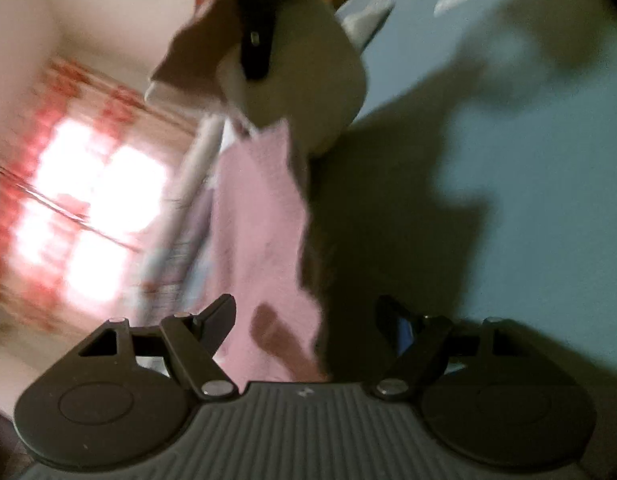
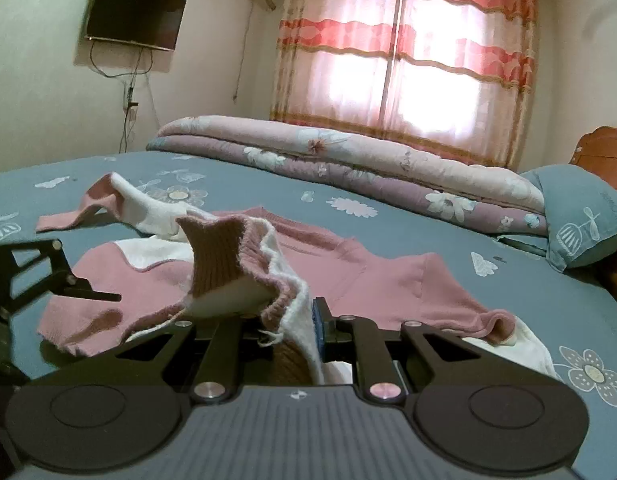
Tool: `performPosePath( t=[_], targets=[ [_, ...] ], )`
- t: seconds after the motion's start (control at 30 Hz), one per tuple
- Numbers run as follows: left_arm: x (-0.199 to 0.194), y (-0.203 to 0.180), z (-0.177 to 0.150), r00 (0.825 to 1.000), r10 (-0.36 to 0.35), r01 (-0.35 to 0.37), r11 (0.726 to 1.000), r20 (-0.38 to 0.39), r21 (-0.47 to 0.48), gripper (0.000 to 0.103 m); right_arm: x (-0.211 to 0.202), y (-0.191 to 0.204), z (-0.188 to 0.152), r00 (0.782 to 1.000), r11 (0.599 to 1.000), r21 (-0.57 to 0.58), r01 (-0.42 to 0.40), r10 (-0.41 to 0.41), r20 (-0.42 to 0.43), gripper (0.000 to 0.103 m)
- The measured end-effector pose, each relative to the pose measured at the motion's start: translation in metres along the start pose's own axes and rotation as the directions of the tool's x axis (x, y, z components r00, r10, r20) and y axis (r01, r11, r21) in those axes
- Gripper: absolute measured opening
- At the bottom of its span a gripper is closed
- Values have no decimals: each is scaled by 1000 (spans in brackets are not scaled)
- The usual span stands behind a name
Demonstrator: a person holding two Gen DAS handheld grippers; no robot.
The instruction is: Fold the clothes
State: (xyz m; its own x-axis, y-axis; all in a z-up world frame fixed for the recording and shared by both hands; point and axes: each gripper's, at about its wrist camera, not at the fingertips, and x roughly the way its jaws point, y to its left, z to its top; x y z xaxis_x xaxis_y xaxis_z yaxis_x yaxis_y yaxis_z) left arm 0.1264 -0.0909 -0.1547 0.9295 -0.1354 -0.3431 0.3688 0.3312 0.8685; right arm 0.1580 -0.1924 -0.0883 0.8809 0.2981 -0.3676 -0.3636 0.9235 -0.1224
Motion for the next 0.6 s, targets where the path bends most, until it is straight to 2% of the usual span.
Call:
performPosePath(
  t=[0.07, 0.27, 0.33, 0.4, 0.47, 0.57, 0.6],
  targets=[
    [7, 1, -1, 997, 79, -79, 997, -13, 16, 78, -2, -4, 1, 1000, 1000, 9, 2, -2, -1, 19],
    [19, 17, -18, 990, 110, -109, 994, -92, 15, 77, -1, -11, -1, 1000, 1000, 20, 6, -6, -15, 19],
    [19, 21, -21, 990, 89, -92, 995, -111, -25, 62, -2, -9, 0, 1000, 1000, 13, 1, -1, -11, 19],
    [17, 27, -21, 988, 66, -76, 995, -141, -66, 7, -2, -7, -1, 1000, 1000, -2, 2, -2, -13, 19],
    [13, 36, -18, 985, 32, -52, 992, -167, -118, 3, -4, -4, -1, 1000, 1000, -18, 5, -5, -17, 19],
    [4, 65, -15, 986, -39, 1, 974, -163, -226, 3, -10, -2, 1, 1000, 999, -48, 6, -7, -10, 18],
    [0, 75, -13, 988, -38, 1, 971, -152, -239, 3, -14, -2, 2, 1000, 998, -58, 10, -11, -3, 17]
  ],
)
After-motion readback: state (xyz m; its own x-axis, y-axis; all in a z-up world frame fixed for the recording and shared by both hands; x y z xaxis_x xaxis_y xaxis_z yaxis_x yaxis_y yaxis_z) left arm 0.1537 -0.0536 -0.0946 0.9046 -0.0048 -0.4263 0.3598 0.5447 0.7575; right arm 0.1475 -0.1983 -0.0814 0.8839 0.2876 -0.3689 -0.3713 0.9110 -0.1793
